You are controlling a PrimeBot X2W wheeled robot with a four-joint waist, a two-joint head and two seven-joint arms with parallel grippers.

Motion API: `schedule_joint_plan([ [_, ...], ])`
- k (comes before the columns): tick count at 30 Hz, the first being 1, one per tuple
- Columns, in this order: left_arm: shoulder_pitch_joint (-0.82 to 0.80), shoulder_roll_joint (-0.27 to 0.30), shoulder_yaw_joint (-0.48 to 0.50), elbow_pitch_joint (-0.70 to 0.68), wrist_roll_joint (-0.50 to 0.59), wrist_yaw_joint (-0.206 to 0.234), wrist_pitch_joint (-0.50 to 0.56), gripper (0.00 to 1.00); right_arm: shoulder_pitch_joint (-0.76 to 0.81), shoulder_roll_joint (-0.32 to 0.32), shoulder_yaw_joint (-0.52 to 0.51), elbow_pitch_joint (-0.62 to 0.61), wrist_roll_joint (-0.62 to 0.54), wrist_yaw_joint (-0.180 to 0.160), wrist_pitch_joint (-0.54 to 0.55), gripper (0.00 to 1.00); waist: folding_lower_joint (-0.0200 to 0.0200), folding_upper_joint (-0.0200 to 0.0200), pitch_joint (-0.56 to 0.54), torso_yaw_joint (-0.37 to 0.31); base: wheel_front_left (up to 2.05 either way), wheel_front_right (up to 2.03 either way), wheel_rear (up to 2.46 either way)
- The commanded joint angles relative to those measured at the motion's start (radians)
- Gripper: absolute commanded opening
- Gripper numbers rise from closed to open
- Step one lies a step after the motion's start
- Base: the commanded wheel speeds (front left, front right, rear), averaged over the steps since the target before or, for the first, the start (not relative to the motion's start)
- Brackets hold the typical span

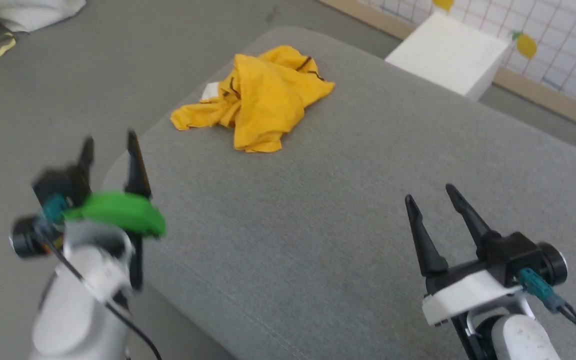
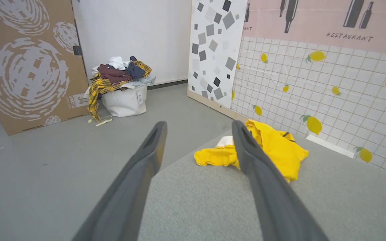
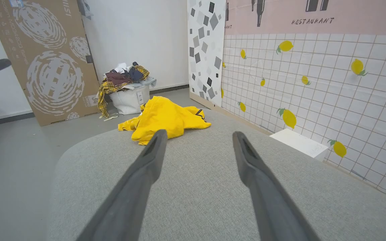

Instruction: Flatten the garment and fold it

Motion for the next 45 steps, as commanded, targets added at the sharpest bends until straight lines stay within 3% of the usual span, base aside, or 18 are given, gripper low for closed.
schedule_joint_plan([
  [1,-0.069,0.015,0.015,0.027,-0.022,-0.015,0.018,1.00,-0.026,-0.002,0.004,-0.016,-0.018,0.006,0.012,1.00,-0.0001,0.0000,0.194,-0.164,0.00,0.00,0.00],
  [10,-0.441,0.140,0.121,0.258,-0.175,-0.109,0.242,1.00,-0.115,-0.004,0.017,-0.094,-0.094,0.006,0.058,1.00,-0.0001,0.0000,0.472,-0.347,0.00,0.00,0.00],
  [14,-0.526,0.204,0.153,0.303,-0.235,-0.158,0.344,1.00,-0.146,-0.005,0.016,-0.112,-0.094,0.006,0.052,1.00,-0.0001,0.0000,0.555,-0.408,0.00,0.00,0.00],
  [17,-0.558,0.242,0.177,0.334,-0.273,-0.165,0.421,1.00,-0.160,-0.005,0.015,-0.116,-0.087,0.006,0.045,1.00,-0.0001,0.0000,0.598,-0.440,0.00,0.00,0.00],
  [23,-0.582,0.269,0.225,0.378,-0.347,-0.125,0.562,1.00,-0.182,-0.007,0.016,-0.115,-0.081,0.006,0.029,1.00,-0.0001,0.0000,0.658,-0.486,0.00,0.00,0.00],
  [30,-0.488,0.281,0.242,0.428,-0.404,-0.058,0.758,1.00,-0.172,-0.004,0.028,-0.077,-0.048,0.006,-0.002,1.00,-0.0001,0.0000,0.650,-0.523,0.00,0.00,0.00],
  [32,-0.466,0.277,0.240,0.439,-0.420,-0.047,0.810,0.40,-0.175,-0.003,0.032,-0.064,-0.041,0.006,-0.010,1.00,-0.0001,0.0000,0.631,-0.527,0.00,0.00,0.00],
  [33,-0.456,0.281,0.238,0.433,-0.416,-0.045,0.808,0.00,-0.176,-0.003,0.032,-0.058,-0.037,0.006,-0.015,1.00,-0.0001,0.0000,0.617,-0.528,0.00,0.00,0.00],
  [36,-0.433,0.325,0.234,0.393,-0.349,-0.048,0.682,0.00,-0.175,-0.003,0.034,-0.033,-0.023,0.006,-0.029,1.00,-0.0001,0.0000,0.563,-0.530,0.00,0.00,0.00],
  [41,-0.450,0.406,0.247,0.348,-0.198,-0.023,0.311,0.00,-0.169,-0.002,0.047,0.024,0.027,0.006,-0.056,1.00,-0.0001,0.0000,0.424,-0.538,0.00,0.00,0.00],
  [45,-0.486,0.427,0.220,0.333,-0.113,-0.031,0.095,0.00,-0.140,-0.002,0.053,0.082,0.073,0.006,-0.076,1.00,-0.0001,0.0000,0.276,-0.555,0.00,0.00,0.00],
])
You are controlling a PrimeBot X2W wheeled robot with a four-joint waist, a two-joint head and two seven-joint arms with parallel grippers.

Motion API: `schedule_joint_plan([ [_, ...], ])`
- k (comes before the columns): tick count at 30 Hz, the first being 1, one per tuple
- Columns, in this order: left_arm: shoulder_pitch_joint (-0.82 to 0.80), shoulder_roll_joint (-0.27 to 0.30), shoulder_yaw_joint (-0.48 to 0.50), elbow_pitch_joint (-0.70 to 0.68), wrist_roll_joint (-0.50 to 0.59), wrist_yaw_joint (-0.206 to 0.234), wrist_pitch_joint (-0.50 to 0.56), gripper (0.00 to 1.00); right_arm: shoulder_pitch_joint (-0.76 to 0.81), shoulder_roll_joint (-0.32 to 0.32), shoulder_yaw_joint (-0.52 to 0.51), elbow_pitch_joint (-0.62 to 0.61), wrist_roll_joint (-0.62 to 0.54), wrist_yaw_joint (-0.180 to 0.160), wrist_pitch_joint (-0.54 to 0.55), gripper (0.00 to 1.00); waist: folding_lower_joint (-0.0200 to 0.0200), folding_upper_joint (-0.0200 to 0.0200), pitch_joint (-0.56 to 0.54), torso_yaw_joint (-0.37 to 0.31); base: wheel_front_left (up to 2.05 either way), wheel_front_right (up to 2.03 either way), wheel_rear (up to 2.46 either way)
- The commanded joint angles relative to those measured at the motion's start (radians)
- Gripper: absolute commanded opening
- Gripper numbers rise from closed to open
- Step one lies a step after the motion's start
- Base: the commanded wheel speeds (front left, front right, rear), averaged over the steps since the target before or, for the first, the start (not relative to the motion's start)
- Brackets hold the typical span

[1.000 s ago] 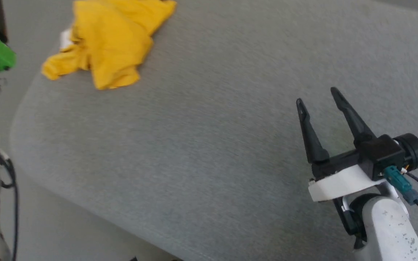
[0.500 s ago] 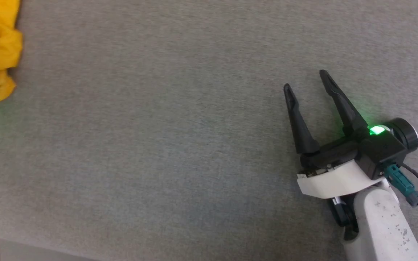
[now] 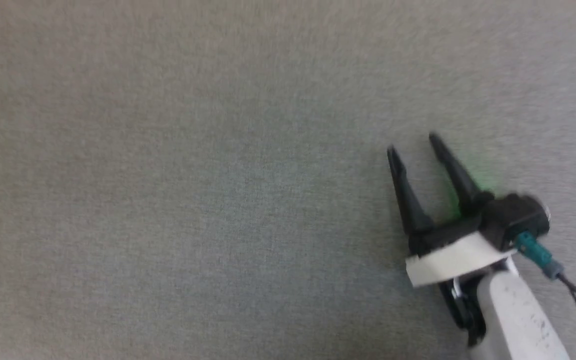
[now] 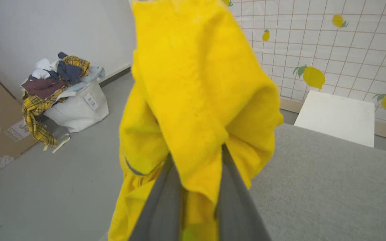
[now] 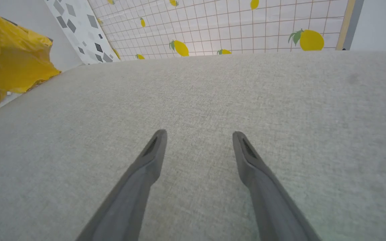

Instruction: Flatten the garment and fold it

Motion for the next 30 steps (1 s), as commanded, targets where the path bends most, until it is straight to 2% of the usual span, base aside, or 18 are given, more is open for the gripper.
schedule_joint_plan([
  [1,-0.026,0.006,-0.017,-0.008,0.026,-0.009,-0.045,0.00,0.043,-0.008,-0.004,0.034,0.018,-0.002,-0.006,1.00,0.0000,0.0000,-0.230,-0.003,0.00,0.00,0.00],
  [4,-0.071,0.007,-0.067,-0.032,0.073,-0.035,-0.124,0.00,0.077,-0.008,0.000,0.066,0.039,-0.002,-0.014,1.00,0.0000,0.0000,-0.332,-0.026,0.00,0.00,0.00],
  [8,-0.145,-0.036,-0.138,-0.082,0.105,-0.068,-0.163,0.00,0.113,-0.008,-0.002,0.087,0.057,-0.002,-0.021,1.00,0.0000,0.0000,-0.425,-0.057,0.00,0.00,0.00],
  [11,-0.186,-0.108,-0.202,-0.107,0.098,-0.102,-0.139,0.00,0.140,-0.008,-0.005,0.101,0.077,-0.002,-0.025,1.00,0.0000,0.0000,-0.485,-0.085,0.00,0.00,0.00],
  [16,-0.205,-0.250,-0.301,-0.178,0.073,-0.131,-0.090,0.00,0.167,-0.008,-0.013,0.100,0.085,-0.002,-0.023,1.00,0.0000,0.0000,-0.518,-0.123,0.00,0.00,0.00],
  [18,-0.182,-0.304,-0.340,-0.197,0.041,-0.161,-0.060,0.00,0.173,-0.008,-0.009,0.096,0.095,-0.002,-0.018,1.00,0.0000,0.0000,-0.525,-0.147,0.00,0.00,0.00],
  [19,-0.161,-0.332,-0.362,-0.208,0.024,-0.175,-0.039,0.05,0.176,-0.008,-0.007,0.094,0.100,-0.002,-0.016,1.00,0.0000,0.0000,-0.526,-0.158,0.00,0.00,0.00],
  [21,-0.115,-0.375,-0.401,-0.219,-0.007,-0.199,0.005,0.02,0.178,-0.008,-0.006,0.091,0.103,-0.002,-0.012,1.00,0.0000,0.0000,-0.527,-0.179,0.00,0.00,0.00],
  [22,0.001,-0.438,-0.472,-0.212,-0.060,-0.221,0.089,0.00,0.178,-0.008,-0.006,0.079,0.106,-0.002,-0.004,1.00,0.0000,0.0000,-0.519,-0.215,0.00,0.00,0.00],
  [26,0.120,-0.482,-0.527,-0.142,-0.109,-0.232,0.166,0.00,0.179,-0.008,-0.007,0.073,0.107,-0.002,-0.001,1.00,0.0000,0.0000,-0.509,-0.242,0.00,0.00,0.00],
  [30,0.206,-0.502,-0.606,-0.037,-0.106,-0.236,0.255,0.00,0.179,-0.008,-0.005,0.071,0.107,-0.002,0.000,1.00,0.0000,0.0000,-0.497,-0.255,0.00,0.00,0.00],
])
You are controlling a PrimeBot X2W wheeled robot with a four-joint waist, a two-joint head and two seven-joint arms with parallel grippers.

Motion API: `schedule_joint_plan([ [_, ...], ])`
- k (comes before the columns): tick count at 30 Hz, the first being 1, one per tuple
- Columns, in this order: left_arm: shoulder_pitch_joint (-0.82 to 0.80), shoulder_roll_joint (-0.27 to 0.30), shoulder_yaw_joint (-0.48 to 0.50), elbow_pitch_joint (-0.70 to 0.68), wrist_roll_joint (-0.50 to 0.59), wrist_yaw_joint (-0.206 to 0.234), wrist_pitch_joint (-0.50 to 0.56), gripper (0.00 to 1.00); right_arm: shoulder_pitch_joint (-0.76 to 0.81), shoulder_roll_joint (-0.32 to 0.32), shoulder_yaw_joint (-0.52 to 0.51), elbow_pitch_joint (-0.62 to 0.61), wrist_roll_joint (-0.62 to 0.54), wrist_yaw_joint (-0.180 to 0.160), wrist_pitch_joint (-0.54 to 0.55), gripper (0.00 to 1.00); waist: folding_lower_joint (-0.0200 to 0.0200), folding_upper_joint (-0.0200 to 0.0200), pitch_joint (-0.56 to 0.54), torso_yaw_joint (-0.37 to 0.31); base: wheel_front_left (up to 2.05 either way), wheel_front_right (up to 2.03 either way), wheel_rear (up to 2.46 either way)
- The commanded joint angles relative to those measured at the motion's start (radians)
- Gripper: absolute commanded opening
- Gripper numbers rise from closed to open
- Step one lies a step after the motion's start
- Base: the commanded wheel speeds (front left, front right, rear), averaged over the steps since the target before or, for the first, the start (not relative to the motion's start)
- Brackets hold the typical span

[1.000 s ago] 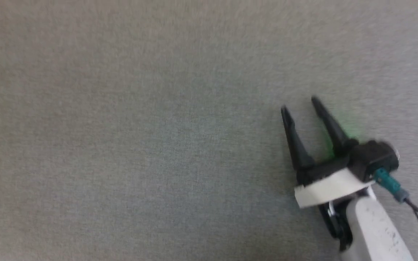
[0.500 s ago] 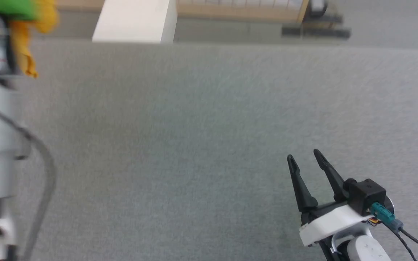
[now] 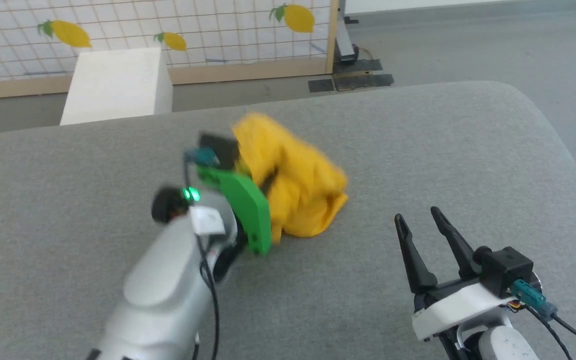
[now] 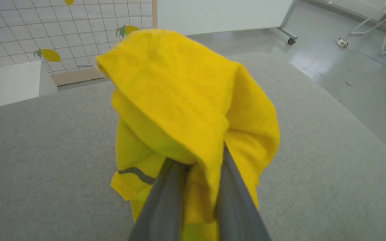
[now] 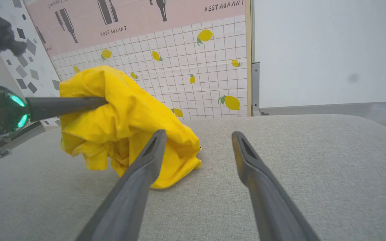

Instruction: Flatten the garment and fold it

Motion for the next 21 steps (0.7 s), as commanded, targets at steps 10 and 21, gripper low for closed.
schedule_joint_plan([
  [10,0.121,-0.012,-0.160,0.194,-0.011,-0.039,0.275,1.00,0.021,0.000,0.028,0.006,0.025,-0.002,0.008,1.00,0.0001,-0.0001,-0.019,-0.007,0.00,0.00,0.00],
  [21,0.189,0.055,0.006,-0.093,0.042,0.099,-0.218,1.00,0.055,0.000,0.017,-0.007,0.024,-0.002,0.017,1.00,0.0001,-0.0001,-0.057,0.057,0.00,0.00,0.00],
])
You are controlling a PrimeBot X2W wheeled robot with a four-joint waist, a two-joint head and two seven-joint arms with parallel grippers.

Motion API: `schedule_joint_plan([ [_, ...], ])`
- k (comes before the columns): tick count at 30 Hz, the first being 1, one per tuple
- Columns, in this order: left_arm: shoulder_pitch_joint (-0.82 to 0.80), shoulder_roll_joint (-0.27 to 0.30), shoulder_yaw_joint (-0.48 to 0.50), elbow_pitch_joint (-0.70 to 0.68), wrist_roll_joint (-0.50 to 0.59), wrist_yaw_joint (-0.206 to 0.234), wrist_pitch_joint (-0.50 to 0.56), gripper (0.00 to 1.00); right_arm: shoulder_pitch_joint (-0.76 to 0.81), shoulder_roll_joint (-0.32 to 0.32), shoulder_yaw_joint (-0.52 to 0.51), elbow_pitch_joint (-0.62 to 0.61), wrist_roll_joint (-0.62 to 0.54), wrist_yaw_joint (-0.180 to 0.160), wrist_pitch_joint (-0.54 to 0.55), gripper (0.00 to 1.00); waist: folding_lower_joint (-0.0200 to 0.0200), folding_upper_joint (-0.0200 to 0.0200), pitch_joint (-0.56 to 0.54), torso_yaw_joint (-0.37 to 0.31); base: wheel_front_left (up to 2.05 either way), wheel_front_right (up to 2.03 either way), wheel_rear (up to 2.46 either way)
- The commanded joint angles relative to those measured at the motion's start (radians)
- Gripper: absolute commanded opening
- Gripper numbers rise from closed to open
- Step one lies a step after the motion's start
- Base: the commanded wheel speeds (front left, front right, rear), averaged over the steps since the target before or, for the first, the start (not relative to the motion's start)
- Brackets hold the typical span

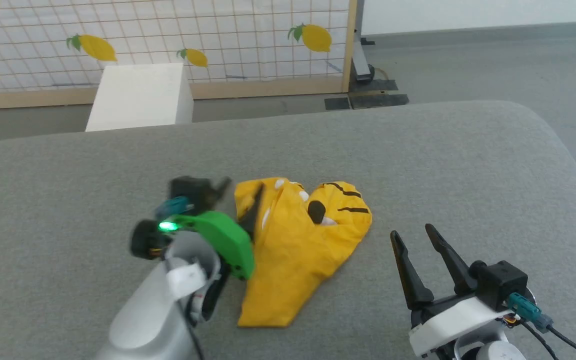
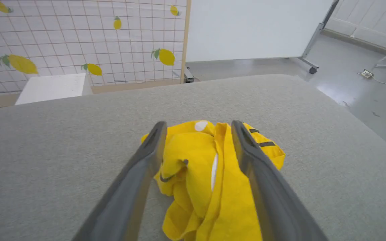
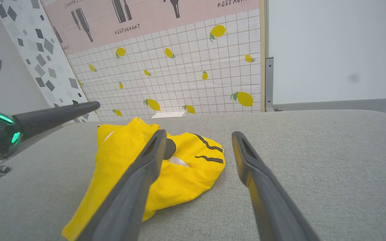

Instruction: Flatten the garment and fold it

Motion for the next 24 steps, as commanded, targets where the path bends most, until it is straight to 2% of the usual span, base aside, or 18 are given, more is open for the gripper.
schedule_joint_plan([
  [1,0.072,0.038,0.060,-0.082,0.041,0.066,-0.166,1.00,0.015,0.000,-0.005,-0.015,-0.003,-0.002,0.008,1.00,0.0001,-0.0001,-0.010,0.031,0.00,0.00,0.00],
  [4,0.129,0.063,0.116,-0.144,0.059,0.096,-0.256,1.00,0.019,0.000,-0.011,-0.024,-0.010,-0.002,0.013,1.00,0.0001,-0.0001,-0.011,0.047,0.00,0.00,0.00],
  [10,0.254,0.091,0.233,-0.270,0.146,0.100,-0.276,1.00,0.024,0.000,-0.029,-0.042,-0.021,-0.002,0.021,1.00,0.0001,-0.0001,-0.008,0.077,0.00,0.00,0.00],
  [13,0.337,0.081,0.286,-0.327,0.193,0.081,-0.277,1.00,0.022,0.000,-0.033,-0.050,-0.027,-0.002,0.024,1.00,0.0001,-0.0001,-0.003,0.088,0.00,0.00,0.00],
  [14,0.414,0.055,0.325,-0.362,0.227,0.049,-0.277,1.00,0.020,0.000,-0.033,-0.056,-0.039,-0.002,0.033,1.00,0.0001,-0.0001,0.001,0.102,0.00,0.00,0.00],
  [19,0.478,0.003,0.378,-0.397,0.271,0.012,-0.277,1.00,-0.027,0.000,0.011,-0.072,-0.044,-0.002,0.076,1.00,0.0001,-0.0001,0.018,0.130,0.00,0.00,0.00],
  [24,0.489,-0.050,0.423,-0.409,0.310,-0.034,-0.277,1.00,-0.140,0.000,0.141,-0.022,-0.041,-0.002,0.248,1.00,0.0001,-0.0001,0.040,0.170,0.00,0.00,0.00],
])
